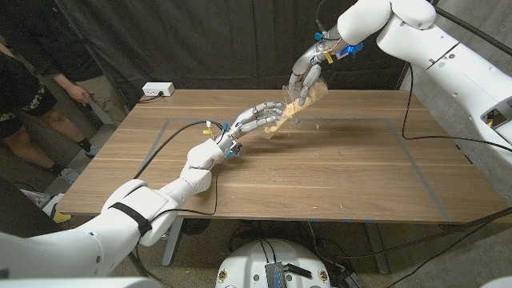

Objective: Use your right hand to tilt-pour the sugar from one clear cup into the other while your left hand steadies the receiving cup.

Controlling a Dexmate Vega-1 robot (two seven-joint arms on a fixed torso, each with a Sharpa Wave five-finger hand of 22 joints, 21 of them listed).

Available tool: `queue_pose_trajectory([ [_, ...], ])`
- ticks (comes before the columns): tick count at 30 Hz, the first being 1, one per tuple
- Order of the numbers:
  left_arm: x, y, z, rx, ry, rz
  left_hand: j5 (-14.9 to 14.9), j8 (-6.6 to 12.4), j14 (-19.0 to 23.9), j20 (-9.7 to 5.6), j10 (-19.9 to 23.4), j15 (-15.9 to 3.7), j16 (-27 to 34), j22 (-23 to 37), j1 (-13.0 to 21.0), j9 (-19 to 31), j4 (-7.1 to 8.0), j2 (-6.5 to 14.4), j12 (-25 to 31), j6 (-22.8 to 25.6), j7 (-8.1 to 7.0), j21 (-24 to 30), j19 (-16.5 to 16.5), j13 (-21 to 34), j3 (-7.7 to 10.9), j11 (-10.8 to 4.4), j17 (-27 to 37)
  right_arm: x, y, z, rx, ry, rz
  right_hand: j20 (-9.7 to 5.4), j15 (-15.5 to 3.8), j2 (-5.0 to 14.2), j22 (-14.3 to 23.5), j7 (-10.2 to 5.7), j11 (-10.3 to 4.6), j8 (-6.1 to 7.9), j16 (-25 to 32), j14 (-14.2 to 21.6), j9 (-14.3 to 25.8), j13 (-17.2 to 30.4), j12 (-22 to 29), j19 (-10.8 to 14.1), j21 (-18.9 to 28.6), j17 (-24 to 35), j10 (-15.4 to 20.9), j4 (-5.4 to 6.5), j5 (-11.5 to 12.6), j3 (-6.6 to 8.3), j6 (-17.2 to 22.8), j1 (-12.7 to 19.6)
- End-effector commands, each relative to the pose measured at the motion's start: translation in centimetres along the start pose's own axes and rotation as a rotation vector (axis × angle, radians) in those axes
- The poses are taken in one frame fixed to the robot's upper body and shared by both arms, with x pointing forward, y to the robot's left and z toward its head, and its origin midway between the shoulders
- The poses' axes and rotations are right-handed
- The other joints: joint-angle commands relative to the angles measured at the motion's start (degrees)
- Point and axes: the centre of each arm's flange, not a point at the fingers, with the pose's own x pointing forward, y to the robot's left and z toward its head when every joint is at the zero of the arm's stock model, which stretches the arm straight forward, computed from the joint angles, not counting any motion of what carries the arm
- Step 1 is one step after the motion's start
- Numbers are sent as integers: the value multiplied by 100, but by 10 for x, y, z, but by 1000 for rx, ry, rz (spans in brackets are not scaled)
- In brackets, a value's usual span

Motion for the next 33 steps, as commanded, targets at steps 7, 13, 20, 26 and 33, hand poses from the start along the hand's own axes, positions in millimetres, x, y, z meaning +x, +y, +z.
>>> queue_pose_trajectory([
  [7,11,-8,-5,-32,14,0,58,32,81,-341,42,-795,-11,4,48,20,7,49,35,45,25,54,11,11,-1,-38,33,0,0,1,-6,3,23,-503,-961,77,17,-80,-13,26,0,98,37,19,17,41,-2,23,96,3,37,-14,208,26],
  [13,13,-12,-9,-47,26,5,59,35,89,-345,74,-802,-10,3,77,22,4,54,50,53,22,67,28,13,9,-37,34,1,1,0,-5,0,36,-494,-961,77,17,-85,-13,35,1,110,40,7,12,43,-2,30,118,1,38,-15,252,31],
  [20,17,-18,-13,-69,45,6,59,32,91,-341,42,-801,-11,2,92,25,6,54,41,41,24,73,26,18,13,-28,34,2,1,-1,-7,-4,49,-481,-961,82,16,-78,-6,37,8,134,44,4,17,37,-6,39,148,3,39,-16,282,33],
  [26,21,-21,-15,-83,55,3,59,35,99,-346,50,-800,-10,1,104,30,7,52,40,45,25,79,29,12,15,-34,35,3,2,-4,-4,-3,56,-482,-961,82,16,-74,15,42,10,146,46,3,19,41,-6,43,164,5,39,-17,306,32],
  [33,25,-26,-14,-90,50,-19,58,38,95,-349,54,-806,-14,0,117,33,11,50,43,48,29,83,24,12,17,-33,35,4,3,-6,-1,-1,59,-479,-961,81,16,-66,11,49,10,162,51,11,17,47,-5,52,166,5,38,-20,350,32],
])
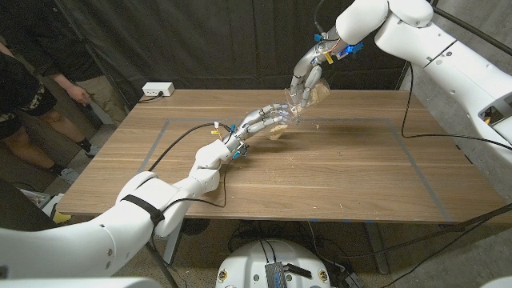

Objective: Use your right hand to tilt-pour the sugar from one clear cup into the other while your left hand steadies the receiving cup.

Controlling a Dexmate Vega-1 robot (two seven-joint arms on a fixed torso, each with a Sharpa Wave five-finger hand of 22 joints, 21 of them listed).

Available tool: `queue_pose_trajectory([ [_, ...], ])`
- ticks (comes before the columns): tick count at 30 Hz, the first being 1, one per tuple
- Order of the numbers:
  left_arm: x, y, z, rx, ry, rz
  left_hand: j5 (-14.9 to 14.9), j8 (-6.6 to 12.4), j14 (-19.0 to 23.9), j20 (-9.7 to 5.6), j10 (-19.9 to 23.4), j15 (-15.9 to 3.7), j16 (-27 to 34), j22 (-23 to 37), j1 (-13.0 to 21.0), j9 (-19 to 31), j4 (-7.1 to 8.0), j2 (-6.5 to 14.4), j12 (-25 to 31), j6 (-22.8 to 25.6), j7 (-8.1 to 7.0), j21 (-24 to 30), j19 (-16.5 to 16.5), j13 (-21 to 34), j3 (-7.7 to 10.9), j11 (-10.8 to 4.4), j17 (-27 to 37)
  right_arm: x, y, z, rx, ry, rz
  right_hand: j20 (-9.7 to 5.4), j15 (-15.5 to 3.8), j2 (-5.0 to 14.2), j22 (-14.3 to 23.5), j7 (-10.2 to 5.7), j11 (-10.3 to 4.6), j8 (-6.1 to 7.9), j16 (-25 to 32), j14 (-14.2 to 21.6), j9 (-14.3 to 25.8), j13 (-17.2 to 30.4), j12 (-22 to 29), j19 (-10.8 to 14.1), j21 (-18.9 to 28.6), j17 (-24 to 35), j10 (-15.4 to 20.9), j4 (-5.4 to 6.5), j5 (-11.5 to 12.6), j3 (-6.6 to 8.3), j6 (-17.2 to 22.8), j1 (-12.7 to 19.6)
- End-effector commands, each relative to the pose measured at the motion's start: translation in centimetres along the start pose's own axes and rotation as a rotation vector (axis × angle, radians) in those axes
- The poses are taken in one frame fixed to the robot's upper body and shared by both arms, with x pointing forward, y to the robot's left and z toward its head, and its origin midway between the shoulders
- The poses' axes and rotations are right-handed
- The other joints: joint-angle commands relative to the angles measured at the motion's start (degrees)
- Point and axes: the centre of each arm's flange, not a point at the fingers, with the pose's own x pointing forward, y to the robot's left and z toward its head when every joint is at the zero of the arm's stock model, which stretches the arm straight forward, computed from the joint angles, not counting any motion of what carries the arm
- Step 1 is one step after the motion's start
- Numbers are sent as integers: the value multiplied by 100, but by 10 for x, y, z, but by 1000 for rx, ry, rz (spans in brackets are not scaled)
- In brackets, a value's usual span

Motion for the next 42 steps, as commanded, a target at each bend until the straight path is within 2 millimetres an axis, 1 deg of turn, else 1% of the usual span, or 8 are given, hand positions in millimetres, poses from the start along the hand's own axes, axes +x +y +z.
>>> queue_pose_trajectory([
  [1,8,-9,-2,-22,7,-24,37,41,69,-354,21,-803,-11,0,57,32,13,-9,37,34,0,42,28,10,18,-38,6,2,1,-4,5,1,10,-477,-934,76,16,-105,-18,37,10,76,29,12,38,50,-5,28,57,6,27,-20,194,37],
  [5,11,-12,0,-23,4,-47,34,40,79,-366,48,-792,-10,-1,62,32,16,-15,48,32,-4,49,37,10,16,-40,5,2,1,-5,9,1,9,-477,-935,75,16,-106,-45,42,10,83,31,4,39,52,-5,33,85,4,28,-20,220,40],
  [11,14,-15,2,-24,-2,-75,33,44,82,-366,32,-795,-10,-2,65,30,22,-15,43,46,9,56,47,12,16,-40,6,2,2,-5,14,5,9,-470,-935,77,16,-99,-10,43,10,91,35,-7,35,57,-4,40,105,4,28,-21,242,43],
  [12,15,-16,2,-24,-2,-77,32,46,87,-370,38,-792,-9,-3,66,28,23,-16,47,53,2,58,48,13,16,-36,6,2,2,-4,13,6,9,-469,-934,77,16,-101,-36,45,11,93,36,-9,31,61,-3,41,100,4,28,-21,251,43],
  [18,13,-15,2,-23,-4,-69,30,46,80,-369,51,-796,-13,-4,64,30,33,-17,55,53,-2,62,48,17,13,-39,6,3,2,-3,13,1,10,-468,-935,79,16,-109,-11,42,13,106,39,-10,27,59,-5,48,104,6,28,-22,260,42],
  [35,10,-13,2,-15,-10,-66,27,58,100,-379,87,-790,-8,-8,61,28,61,-8,64,90,3,74,50,5,12,-33,9,2,2,-3,-8,1,11,-464,-936,82,16,-120,-42,41,15,133,48,-18,32,65,-6,66,169,3,28,-23,310,52],
  [41,9,-13,4,-10,-18,-67,24,60,98,-379,84,-788,-11,-10,56,26,74,-10,59,102,3,79,51,-2,9,-41,10,2,3,-1,-22,0,17,-461,-935,85,17,-124,-11,38,19,151,51,-18,32,70,-5,73,182,3,28,-22,321,56],
  [42,9,-13,4,-10,-20,-67,24,60,101,-378,81,-790,-10,-10,55,25,76,-10,59,102,-1,80,52,-1,9,-40,10,1,3,-1,-21,-2,19,-463,-935,86,17,-125,-37,37,19,153,52,-17,31,73,-4,75,179,4,28,-22,324,55],
])
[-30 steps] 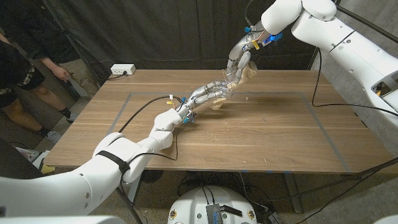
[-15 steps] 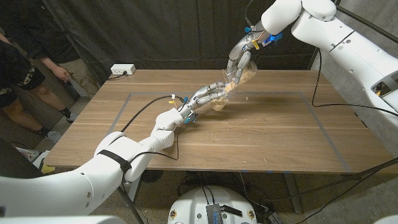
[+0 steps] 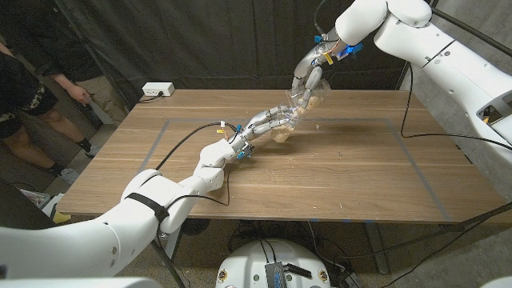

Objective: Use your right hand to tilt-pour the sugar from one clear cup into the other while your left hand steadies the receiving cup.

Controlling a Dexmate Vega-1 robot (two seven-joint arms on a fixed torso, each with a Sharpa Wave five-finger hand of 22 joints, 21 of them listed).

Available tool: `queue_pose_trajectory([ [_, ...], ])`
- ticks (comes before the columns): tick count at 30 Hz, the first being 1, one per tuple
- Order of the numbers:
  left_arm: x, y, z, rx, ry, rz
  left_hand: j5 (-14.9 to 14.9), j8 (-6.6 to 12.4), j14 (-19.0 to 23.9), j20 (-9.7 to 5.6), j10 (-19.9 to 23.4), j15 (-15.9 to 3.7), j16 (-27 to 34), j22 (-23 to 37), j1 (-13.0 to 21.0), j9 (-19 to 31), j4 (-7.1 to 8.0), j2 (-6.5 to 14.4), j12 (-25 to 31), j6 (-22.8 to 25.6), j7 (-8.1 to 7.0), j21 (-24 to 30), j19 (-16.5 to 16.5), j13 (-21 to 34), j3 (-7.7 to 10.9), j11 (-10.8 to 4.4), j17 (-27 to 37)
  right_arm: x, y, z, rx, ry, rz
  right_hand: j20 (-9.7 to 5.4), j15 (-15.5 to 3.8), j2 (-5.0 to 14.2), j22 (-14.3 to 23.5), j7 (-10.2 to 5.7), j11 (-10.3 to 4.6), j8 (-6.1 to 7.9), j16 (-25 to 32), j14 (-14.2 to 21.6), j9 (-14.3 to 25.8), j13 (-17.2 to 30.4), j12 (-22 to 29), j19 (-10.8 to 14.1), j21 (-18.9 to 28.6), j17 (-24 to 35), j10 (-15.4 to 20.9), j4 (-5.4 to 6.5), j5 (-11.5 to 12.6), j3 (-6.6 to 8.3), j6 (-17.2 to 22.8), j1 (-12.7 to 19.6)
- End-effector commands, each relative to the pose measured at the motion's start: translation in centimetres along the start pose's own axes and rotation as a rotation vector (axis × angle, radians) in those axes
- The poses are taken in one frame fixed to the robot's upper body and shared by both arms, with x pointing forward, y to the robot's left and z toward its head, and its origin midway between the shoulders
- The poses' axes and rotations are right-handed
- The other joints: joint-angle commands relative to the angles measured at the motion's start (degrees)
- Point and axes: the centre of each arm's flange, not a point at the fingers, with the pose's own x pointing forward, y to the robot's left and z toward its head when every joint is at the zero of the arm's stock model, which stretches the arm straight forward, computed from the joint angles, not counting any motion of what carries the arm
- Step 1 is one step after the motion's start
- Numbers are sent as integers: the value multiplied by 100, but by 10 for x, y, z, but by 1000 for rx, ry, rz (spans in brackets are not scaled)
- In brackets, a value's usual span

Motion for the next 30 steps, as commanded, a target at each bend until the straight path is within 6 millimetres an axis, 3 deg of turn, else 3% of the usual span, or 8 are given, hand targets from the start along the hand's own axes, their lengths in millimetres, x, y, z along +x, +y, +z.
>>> queue_pose_trajectory([
  [1,-2,-1,2,7,-14,-2,32,28,49,-380,65,-782,-11,19,7,16,53,42,23,68,-3,32,53,17,-16,-22,12,-2,1,2,-24,0,8,-480,-914,86,17,-169,0,23,18,51,22,9,7,56,-2,21,71,4,27,-23,242,53],
  [30,-2,-4,4,23,-29,-8,25,33,61,-387,81,-783,-11,13,23,8,96,69,27,95,12,50,50,9,5,-12,18,-13,3,1,9,26,-7,-468,-916,94,18,-194,-9,4,20,105,39,14,-3,89,7,52,106,2,25,-21,290,67],
])
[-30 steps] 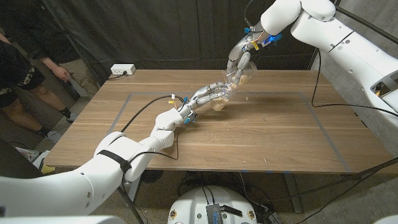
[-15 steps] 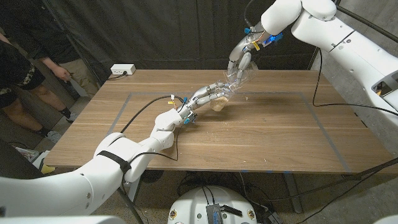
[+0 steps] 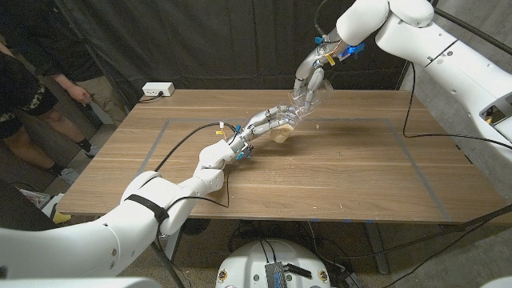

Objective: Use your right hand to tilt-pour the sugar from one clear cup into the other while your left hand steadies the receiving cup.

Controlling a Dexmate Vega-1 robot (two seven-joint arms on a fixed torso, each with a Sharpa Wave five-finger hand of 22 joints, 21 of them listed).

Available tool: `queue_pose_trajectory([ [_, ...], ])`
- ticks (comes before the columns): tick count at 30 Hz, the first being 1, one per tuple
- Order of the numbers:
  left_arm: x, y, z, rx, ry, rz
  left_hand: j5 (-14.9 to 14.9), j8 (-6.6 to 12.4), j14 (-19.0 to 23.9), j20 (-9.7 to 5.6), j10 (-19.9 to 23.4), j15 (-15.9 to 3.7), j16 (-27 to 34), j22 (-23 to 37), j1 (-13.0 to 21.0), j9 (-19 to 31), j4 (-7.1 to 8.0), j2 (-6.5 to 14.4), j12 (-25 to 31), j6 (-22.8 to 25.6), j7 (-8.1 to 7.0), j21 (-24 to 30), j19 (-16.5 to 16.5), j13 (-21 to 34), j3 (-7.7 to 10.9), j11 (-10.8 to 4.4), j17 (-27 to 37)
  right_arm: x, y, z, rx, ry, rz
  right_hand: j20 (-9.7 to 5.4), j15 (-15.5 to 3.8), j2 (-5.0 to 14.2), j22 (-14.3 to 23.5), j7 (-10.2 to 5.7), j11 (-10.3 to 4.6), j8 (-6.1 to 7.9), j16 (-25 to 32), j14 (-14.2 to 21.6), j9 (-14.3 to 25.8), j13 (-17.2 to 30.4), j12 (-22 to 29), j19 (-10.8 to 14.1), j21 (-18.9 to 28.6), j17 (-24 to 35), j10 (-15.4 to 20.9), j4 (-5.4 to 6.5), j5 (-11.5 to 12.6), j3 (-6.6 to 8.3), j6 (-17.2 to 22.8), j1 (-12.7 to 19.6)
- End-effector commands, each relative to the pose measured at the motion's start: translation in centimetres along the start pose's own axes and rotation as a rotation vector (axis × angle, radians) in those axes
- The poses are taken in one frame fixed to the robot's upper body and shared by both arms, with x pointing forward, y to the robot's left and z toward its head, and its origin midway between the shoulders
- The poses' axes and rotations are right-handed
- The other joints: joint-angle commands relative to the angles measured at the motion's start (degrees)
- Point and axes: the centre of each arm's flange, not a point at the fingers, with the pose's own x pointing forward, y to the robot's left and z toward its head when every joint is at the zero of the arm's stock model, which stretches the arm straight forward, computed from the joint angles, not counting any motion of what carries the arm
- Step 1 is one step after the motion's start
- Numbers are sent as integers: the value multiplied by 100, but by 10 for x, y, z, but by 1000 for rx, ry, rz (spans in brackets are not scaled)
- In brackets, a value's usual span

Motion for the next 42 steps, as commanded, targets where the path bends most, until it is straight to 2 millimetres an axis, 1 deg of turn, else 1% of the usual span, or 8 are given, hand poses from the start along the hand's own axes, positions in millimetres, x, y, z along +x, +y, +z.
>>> queue_pose_trajectory([
  [1,2,-2,1,8,-1,-7,16,34,56,-409,40,-794,-10,12,37,6,33,52,39,47,-4,33,31,24,-10,-25,18,-8,-1,-2,31,19,-24,-449,-893,107,6,-227,2,26,20,61,11,21,21,69,7,27,48,2,23,-20,260,55],
  [2,2,-2,1,8,-2,-7,16,33,52,-407,36,-793,-12,12,38,7,35,53,38,45,2,33,28,25,-9,-13,19,-9,-1,-3,38,19,-25,-452,-893,107,5,-227,-23,24,19,62,12,24,19,69,7,29,44,0,23,-20,258,57],
  [19,-2,6,3,25,-6,3,8,34,51,-405,42,-794,-15,10,42,4,62,46,40,55,10,46,30,21,-5,-2,21,-23,-8,-19,142,44,-118,-428,-893,107,3,-253,-13,-1,7,70,26,32,15,64,1,46,71,0,23,-21,256,64],
  [24,-3,8,5,27,-9,6,5,32,55,-411,42,-796,-13,8,42,-2,71,41,41,60,0,49,29,25,-6,-34,21,-26,-6,-25,178,53,-147,-415,-894,109,2,-250,-1,-5,8,78,29,38,13,59,-3,53,71,0,23,-21,260,67],
  [29,-3,12,8,33,-19,7,3,23,46,-401,34,-786,-17,8,42,-5,81,42,37,43,-4,50,22,24,-5,-17,22,-29,-3,-28,214,58,-174,-409,-893,106,0,-242,8,-11,6,83,34,36,5,62,-5,59,72,1,24,-23,260,66],
  [30,-3,13,9,33,-22,7,2,25,47,-402,40,-794,-17,8,43,-4,82,42,40,44,8,52,24,25,-4,-19,22,-29,-2,-29,223,58,-179,-407,-893,106,0,-241,-24,-13,7,87,35,38,1,64,-6,62,65,1,25,-23,263,67],
  [31,-3,13,9,36,-24,7,2,27,51,-405,48,-787,-15,7,44,-5,84,41,43,50,-3,53,25,24,-4,-8,22,-29,-1,-29,233,58,-184,-407,-893,105,-1,-244,5,-15,6,88,36,38,-1,66,-6,63,64,1,25,-24,262,67],
  [42,-4,14,13,40,-43,6,-3,30,66,-401,43,-787,-11,5,45,-1,102,40,42,55,2,60,27,24,-2,-23,22,-32,8,-31,300,72,-224,-394,-892,112,-3,-230,4,-21,9,106,44,36,-1,94,-1,76,97,7,25,-25,276,66],
])
